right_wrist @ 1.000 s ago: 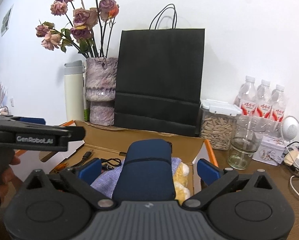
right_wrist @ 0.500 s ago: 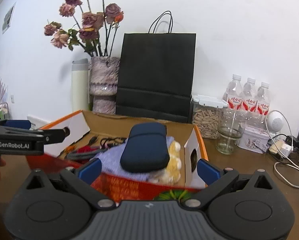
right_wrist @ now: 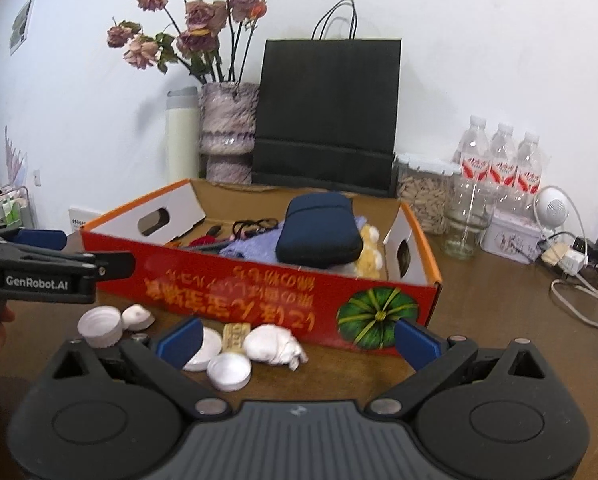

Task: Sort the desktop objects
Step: 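Withdraw both tools from the box back over the table items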

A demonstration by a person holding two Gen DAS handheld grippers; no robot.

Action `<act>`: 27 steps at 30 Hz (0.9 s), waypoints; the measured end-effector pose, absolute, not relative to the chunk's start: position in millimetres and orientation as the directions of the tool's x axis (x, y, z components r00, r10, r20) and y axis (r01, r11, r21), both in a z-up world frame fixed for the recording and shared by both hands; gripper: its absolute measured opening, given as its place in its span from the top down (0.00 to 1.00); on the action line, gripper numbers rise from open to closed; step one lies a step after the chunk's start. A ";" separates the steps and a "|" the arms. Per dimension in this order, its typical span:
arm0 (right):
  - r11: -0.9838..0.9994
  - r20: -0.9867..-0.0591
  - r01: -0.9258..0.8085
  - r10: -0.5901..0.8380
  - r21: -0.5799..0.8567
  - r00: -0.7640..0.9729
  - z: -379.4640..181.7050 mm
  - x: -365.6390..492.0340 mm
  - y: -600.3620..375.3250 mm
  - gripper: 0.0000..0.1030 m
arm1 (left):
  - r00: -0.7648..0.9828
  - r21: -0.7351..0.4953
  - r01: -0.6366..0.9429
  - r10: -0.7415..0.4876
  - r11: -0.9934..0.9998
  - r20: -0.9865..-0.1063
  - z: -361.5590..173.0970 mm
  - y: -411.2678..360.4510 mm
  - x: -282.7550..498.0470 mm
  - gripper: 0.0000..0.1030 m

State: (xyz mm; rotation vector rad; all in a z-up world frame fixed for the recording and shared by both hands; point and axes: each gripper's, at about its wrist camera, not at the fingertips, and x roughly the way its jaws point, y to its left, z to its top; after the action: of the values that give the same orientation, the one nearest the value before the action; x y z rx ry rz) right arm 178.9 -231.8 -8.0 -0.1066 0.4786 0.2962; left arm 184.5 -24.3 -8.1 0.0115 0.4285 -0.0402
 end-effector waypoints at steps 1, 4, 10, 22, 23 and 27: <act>0.951 -0.478 -0.307 0.256 -0.031 0.840 -9.2 178.8 -230.7 0.01 | 0.905 0.003 0.043 -0.037 0.999 -0.424 -9.4 -23.9 183.8 0.00; 0.948 -0.503 -0.316 0.257 -0.034 0.825 -13.0 179.4 -226.2 0.01 | 0.888 -0.001 0.052 -0.046 0.999 -0.458 -13.4 -22.0 183.6 0.00; 0.940 -0.544 -0.336 0.254 -0.054 0.799 -21.0 180.1 -215.8 0.02 | 0.864 -0.027 0.092 -0.093 0.995 -0.494 -17.8 -21.3 182.1 0.00; 0.935 -0.579 -0.352 0.262 -0.045 0.772 -26.9 183.0 -207.9 0.14 | 0.820 -0.004 0.113 -0.095 0.994 -0.565 -28.2 -20.8 186.4 0.00; 0.934 -0.582 -0.354 0.265 -0.043 0.769 -27.3 183.6 -207.2 0.16 | 0.817 -0.006 0.112 -0.095 0.994 -0.569 -28.7 -19.6 187.0 0.00; 0.934 -0.593 -0.356 0.268 -0.033 0.759 -29.3 187.2 -204.9 0.21 | 0.809 -0.001 0.110 -0.090 0.994 -0.581 -30.7 -17.6 189.2 0.00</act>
State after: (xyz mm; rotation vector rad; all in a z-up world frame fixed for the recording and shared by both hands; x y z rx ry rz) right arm 187.2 -204.9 -29.3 -0.1466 0.6216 0.3411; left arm 189.2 -17.6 -30.7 0.0335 0.6199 -0.1074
